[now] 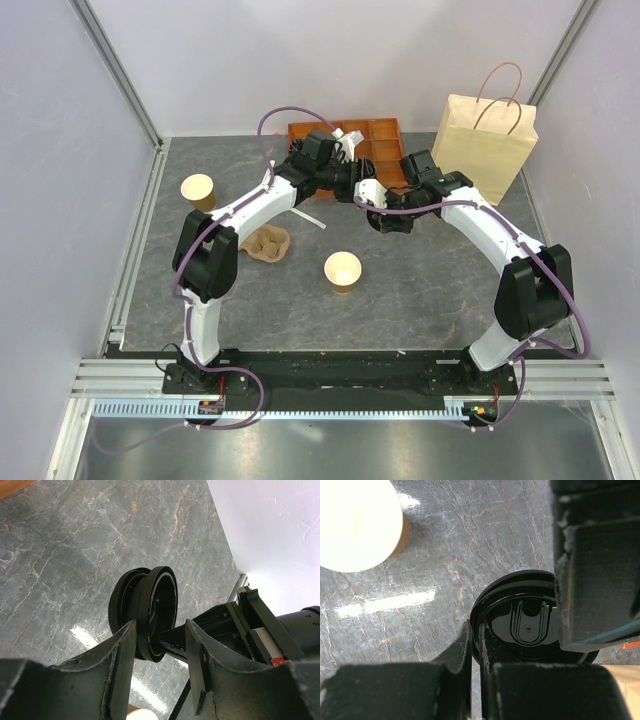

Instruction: Pack the takeout coffee

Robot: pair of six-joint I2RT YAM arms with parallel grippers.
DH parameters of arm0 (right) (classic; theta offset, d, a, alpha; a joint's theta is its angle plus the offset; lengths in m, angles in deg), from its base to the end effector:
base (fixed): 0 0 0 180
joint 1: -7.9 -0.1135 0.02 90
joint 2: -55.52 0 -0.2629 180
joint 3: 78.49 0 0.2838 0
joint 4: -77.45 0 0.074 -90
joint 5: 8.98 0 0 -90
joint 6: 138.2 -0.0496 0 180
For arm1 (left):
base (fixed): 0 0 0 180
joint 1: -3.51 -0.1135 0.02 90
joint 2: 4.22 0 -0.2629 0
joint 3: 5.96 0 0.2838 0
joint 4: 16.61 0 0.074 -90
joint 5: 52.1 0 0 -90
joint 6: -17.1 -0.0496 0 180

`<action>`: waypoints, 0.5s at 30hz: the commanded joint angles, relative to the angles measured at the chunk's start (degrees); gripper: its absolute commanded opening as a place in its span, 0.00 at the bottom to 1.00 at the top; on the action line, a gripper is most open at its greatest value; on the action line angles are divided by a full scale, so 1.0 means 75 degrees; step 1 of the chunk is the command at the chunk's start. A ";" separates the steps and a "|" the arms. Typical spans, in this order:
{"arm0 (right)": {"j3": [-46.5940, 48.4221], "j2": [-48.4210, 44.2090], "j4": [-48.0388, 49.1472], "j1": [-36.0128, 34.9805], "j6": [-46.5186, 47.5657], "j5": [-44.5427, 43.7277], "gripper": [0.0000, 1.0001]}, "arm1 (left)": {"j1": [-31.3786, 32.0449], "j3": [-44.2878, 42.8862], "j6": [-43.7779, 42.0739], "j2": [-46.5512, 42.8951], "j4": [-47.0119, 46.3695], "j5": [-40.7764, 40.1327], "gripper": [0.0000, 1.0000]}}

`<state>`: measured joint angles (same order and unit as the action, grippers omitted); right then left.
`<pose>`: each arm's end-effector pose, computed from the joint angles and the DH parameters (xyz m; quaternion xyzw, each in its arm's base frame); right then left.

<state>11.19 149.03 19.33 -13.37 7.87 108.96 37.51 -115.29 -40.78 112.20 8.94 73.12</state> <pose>0.3407 0.1576 0.2530 -0.6340 0.6985 0.1532 0.2945 0.4110 -0.3117 0.2521 0.1589 0.8337 -0.4720 0.2386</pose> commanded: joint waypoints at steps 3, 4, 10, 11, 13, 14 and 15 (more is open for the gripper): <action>0.0112 0.0012 0.0449 -0.0046 -0.0129 0.0001 0.00 | 0.0131 0.0153 0.0147 -0.0148 -0.0209 0.0097 0.50; 0.0100 -0.0011 0.0484 -0.0046 -0.0129 -0.0023 0.00 | 0.0131 0.0176 0.0147 -0.0136 -0.0162 -0.0043 0.50; 0.0030 -0.0047 0.0625 -0.0057 -0.0199 -0.0070 0.00 | 0.0143 0.0118 0.0135 -0.0148 -0.0068 -0.0068 0.49; 0.0053 -0.0024 0.0637 -0.0046 -0.0211 -0.0070 0.00 | 0.0143 0.0106 0.0135 -0.0136 -0.0080 -0.0033 0.49; 0.0065 0.0070 0.0637 -0.0057 -0.0211 -0.0081 0.00 | 0.0154 0.0106 0.0159 -0.0159 -0.0161 0.0096 0.46; 0.0077 0.0105 0.0649 -0.0057 -0.0211 -0.0105 0.00 | 0.0166 0.0094 0.0159 -0.0160 -0.0197 0.0155 0.45; 0.0100 0.0129 0.0672 -0.0058 -0.0211 -0.0128 0.00 | 0.0178 0.0094 0.0171 -0.0136 -0.0209 0.0236 0.42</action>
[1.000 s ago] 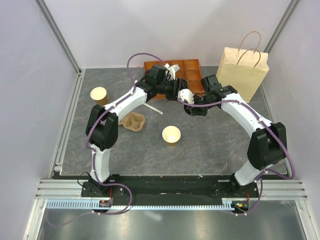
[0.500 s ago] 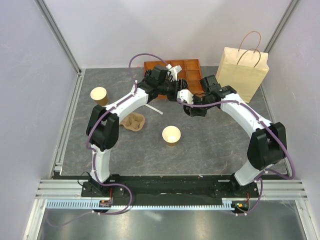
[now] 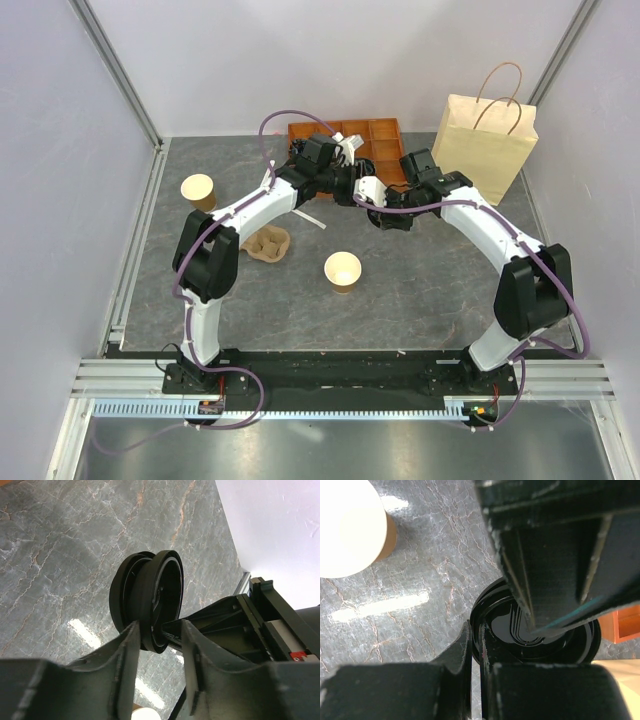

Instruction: Pack the takeout coffee

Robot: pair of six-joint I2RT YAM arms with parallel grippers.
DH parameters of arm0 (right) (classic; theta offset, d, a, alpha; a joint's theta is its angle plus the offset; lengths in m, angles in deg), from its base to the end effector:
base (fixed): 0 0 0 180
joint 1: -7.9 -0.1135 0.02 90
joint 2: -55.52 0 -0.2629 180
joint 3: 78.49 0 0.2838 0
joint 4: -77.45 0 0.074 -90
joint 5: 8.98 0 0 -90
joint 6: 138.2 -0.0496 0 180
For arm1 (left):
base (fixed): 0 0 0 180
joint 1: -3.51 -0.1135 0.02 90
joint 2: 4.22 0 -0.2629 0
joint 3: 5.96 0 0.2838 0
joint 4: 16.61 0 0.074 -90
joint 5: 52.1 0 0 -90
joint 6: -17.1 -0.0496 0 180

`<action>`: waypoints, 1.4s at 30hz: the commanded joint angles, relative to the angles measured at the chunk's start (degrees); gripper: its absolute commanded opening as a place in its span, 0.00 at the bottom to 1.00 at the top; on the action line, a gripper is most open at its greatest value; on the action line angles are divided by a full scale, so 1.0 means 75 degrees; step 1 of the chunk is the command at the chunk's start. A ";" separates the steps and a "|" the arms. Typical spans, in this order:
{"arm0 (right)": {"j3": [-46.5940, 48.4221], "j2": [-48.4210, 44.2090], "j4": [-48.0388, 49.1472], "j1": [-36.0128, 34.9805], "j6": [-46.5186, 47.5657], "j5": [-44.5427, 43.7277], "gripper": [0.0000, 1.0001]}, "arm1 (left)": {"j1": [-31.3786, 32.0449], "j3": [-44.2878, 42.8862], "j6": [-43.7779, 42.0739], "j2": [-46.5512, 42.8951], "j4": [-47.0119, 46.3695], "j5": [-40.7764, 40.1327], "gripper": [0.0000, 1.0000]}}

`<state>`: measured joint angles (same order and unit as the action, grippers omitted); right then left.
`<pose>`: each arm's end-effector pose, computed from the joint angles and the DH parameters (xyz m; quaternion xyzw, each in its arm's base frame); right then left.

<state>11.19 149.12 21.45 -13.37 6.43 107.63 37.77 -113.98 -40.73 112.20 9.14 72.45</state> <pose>0.3451 0.1582 0.2541 -0.6251 0.7044 0.1404 0.3057 0.4080 -0.3119 0.2430 0.1544 0.8410 -0.4645 0.2304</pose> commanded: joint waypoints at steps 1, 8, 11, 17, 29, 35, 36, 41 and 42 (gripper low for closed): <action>0.0088 0.0164 0.0448 -0.0058 -0.0042 0.0026 0.00 | 0.0178 -0.0069 0.0153 -0.0124 -0.0258 0.0339 0.40; 0.0019 0.0340 0.0893 -0.0046 -0.0159 -0.0582 0.00 | 0.0061 -0.0583 -0.0057 0.0402 -0.0084 0.0234 0.22; -0.0110 0.0422 0.1267 -0.0011 -0.0217 -0.0934 0.03 | -0.0033 -0.1158 -0.0163 0.0952 0.0046 0.0374 0.11; 0.0041 0.0960 0.1878 0.0107 -0.0382 -0.1274 0.22 | -0.0033 -0.1803 -0.0081 0.1749 -0.0200 0.0948 0.02; 0.1107 0.0306 0.0532 0.0388 -0.1330 -0.0352 0.76 | -0.0349 -0.1921 -0.0116 0.1494 -0.0189 0.1124 0.02; 0.1483 -0.1568 -0.0079 0.0750 -0.3609 0.0588 0.82 | -0.0583 -0.1325 -0.0935 -0.0086 0.0688 0.0985 0.02; 0.1471 -0.2023 -0.0033 0.0821 -0.4092 0.0670 0.82 | -0.0607 -0.1172 -0.1331 -0.0368 0.0842 0.0891 0.02; 0.1296 -0.3221 0.0436 0.1383 -0.6765 0.0554 0.92 | -0.0631 -0.0223 -0.2669 -0.2641 0.1837 0.0223 0.02; 0.1284 -0.3501 0.0494 0.1407 -0.7267 0.0449 0.94 | -0.0619 -0.0013 -0.3379 -0.3038 0.2280 0.0095 0.02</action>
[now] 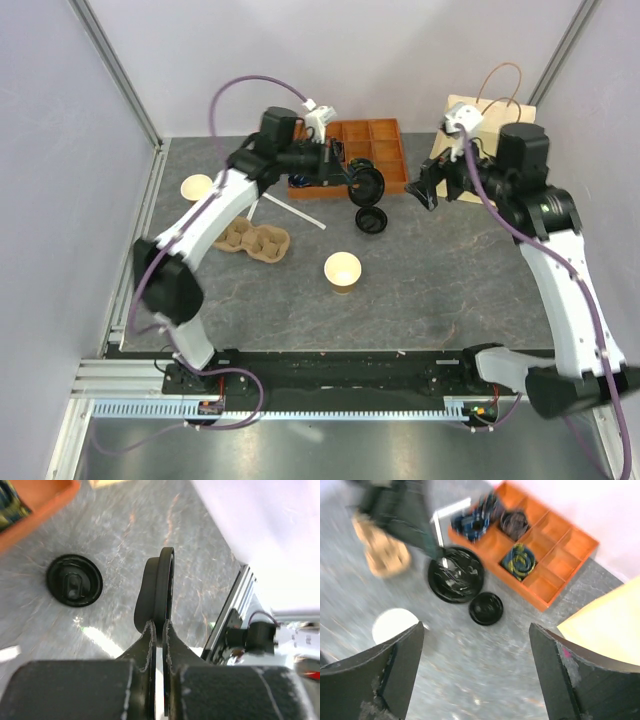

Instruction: Pack the takeout coffee

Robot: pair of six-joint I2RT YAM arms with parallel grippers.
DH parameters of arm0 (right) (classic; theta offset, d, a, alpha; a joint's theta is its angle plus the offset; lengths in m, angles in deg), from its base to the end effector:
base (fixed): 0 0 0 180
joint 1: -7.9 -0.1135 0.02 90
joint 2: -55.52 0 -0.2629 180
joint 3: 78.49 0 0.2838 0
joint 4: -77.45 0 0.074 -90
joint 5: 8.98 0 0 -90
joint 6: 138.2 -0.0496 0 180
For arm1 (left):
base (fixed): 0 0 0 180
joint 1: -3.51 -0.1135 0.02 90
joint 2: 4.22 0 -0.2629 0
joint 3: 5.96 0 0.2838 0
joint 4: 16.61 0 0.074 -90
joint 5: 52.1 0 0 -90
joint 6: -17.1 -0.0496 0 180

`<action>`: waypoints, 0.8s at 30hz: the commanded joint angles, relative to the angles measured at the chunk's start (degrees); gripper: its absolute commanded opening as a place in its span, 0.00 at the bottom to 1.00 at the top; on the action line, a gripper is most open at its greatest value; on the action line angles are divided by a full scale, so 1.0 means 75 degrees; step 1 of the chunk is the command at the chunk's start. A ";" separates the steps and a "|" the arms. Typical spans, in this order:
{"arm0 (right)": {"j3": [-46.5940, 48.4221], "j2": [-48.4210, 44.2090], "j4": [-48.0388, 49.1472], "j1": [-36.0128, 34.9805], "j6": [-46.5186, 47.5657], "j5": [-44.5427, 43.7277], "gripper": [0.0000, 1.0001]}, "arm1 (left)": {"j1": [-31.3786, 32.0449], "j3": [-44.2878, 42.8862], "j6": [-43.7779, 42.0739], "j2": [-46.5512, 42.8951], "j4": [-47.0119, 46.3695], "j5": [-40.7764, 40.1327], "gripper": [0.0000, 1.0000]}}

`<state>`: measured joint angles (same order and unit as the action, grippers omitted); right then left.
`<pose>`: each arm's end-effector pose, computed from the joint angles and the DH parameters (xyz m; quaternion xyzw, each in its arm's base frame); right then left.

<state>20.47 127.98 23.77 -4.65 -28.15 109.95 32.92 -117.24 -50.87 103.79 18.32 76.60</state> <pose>0.2868 0.0884 0.4372 -0.3569 0.7567 0.1797 0.5175 0.4034 -0.2630 0.3205 0.2142 0.8118 -0.4602 0.2888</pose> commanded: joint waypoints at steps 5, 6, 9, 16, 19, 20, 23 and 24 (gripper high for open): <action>0.0127 -0.1072 0.0093 0.0280 -0.3120 0.0618 0.98 | 0.0367 0.2327 -0.5285 -0.5016 0.1166 -0.1198 0.02; 0.0208 -0.1061 -0.0035 0.0291 -0.2736 0.0863 0.98 | 0.0565 0.2740 -0.6684 -0.5501 0.1085 -0.1152 0.02; 0.0770 -0.0885 -0.0936 0.0291 -0.1810 0.2174 0.98 | 0.0916 0.4672 -0.9555 -0.7785 0.0547 -0.0672 0.02; 0.0201 -0.0626 -0.1878 0.0291 -0.2503 0.3700 0.92 | 0.2196 0.7641 -1.4195 -1.0427 -0.0743 -0.2135 0.02; -0.1563 -0.1293 -0.0124 0.0291 -0.4227 0.3830 0.91 | 0.2255 0.8169 -1.5285 -1.0522 -0.1411 -0.2172 0.02; -0.1955 -0.1573 0.0925 0.0233 -0.5404 0.3865 0.91 | 0.2278 0.8471 -1.5775 -1.0487 -0.1946 -0.2148 0.02; -0.2907 -0.1624 0.2337 -0.0093 -0.6678 0.3749 0.92 | 0.2406 0.8999 -1.6433 -1.0207 -0.2990 -0.2148 0.02; -0.3036 -0.1542 0.2493 -0.0234 -0.6786 0.3714 0.92 | 0.2442 0.9106 -1.6517 -1.0136 -0.3319 -0.2136 0.02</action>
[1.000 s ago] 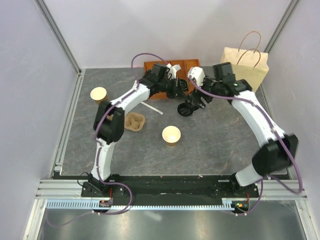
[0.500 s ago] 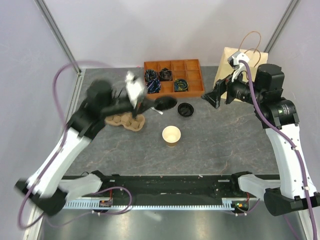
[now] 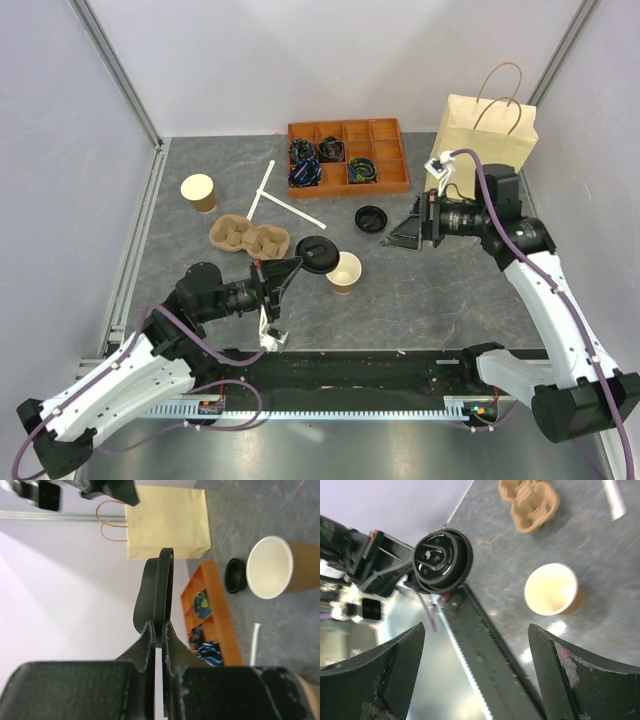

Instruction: Pack the takeout coffee

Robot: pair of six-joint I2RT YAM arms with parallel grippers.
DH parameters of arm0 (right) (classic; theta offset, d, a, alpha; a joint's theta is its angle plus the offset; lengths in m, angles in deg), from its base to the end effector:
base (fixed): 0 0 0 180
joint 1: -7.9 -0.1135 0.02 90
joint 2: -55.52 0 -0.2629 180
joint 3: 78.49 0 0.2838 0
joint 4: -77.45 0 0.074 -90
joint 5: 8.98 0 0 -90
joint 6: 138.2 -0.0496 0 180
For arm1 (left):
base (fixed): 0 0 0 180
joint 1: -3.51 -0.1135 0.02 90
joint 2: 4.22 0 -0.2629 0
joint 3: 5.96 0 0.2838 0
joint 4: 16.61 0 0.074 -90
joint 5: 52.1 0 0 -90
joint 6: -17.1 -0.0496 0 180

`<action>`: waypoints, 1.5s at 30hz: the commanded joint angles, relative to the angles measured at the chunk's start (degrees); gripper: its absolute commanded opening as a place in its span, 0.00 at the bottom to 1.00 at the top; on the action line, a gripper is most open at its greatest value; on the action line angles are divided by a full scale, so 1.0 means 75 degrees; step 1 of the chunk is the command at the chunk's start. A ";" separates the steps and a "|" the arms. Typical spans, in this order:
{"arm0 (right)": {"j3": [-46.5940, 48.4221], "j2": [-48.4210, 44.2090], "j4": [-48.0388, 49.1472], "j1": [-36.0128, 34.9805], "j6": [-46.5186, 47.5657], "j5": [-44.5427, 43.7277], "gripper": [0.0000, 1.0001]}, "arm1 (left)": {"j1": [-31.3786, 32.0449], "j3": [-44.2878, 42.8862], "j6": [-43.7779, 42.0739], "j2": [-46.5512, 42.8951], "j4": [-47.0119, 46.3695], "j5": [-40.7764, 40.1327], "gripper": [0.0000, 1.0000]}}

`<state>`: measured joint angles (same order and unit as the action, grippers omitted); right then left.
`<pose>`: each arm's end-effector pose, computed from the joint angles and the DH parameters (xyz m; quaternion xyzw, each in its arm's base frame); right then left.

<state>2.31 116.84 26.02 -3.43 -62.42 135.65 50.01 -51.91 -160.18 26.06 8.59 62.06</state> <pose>0.2357 0.0885 0.3844 -0.2030 0.7823 0.4866 0.3317 0.1118 -0.1473 0.3030 0.7396 0.1687 0.0703 0.6477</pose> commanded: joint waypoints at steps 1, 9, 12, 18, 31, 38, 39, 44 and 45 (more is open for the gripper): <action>-0.0650 0.0061 0.2287 -0.0712 -0.2287 0.0217 0.92 | 0.0210 0.0582 -0.2014 0.0367 -0.2234 -0.0187 0.02; -0.0954 0.1046 0.3928 -0.1582 -0.3354 0.0345 0.82 | 0.0491 0.0889 -0.2448 0.0708 -0.2950 -0.0116 0.02; -0.1141 0.1210 0.3917 -0.1770 -0.3203 0.0391 0.84 | 0.0538 0.0924 -0.2436 0.0802 -0.3150 -0.0093 0.02; -0.1236 0.1503 0.4080 -0.1782 -0.3224 0.0848 0.84 | 0.0562 0.1018 -0.2436 0.0884 -0.3420 0.0001 0.02; -0.1962 0.1621 0.6353 -0.1911 -0.5275 0.1505 0.39 | 0.0562 0.1193 -0.2261 0.1306 -0.4170 0.0118 0.02; -0.2057 0.1621 0.7151 -0.1782 -0.6096 0.1493 0.09 | 0.0562 0.1288 -0.1512 0.0956 -0.3809 -0.0817 0.28; -0.2010 0.1644 0.7233 -0.1654 -0.6143 0.1482 0.07 | 0.0562 0.1055 -0.0814 0.0827 -0.3041 -0.1353 0.35; -0.2080 0.1387 0.8065 -0.1138 -0.6857 0.0723 0.00 | 0.0538 -0.0932 0.2900 0.0590 -0.0004 -0.2798 0.41; -0.2126 0.1224 0.8147 -0.1021 -0.6893 0.0465 0.00 | 0.0527 -0.1345 0.4775 0.0928 0.0419 -0.3148 0.49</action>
<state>-13.62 129.23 79.54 -13.77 -109.72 144.90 54.10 -48.50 -158.85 31.07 -3.39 49.34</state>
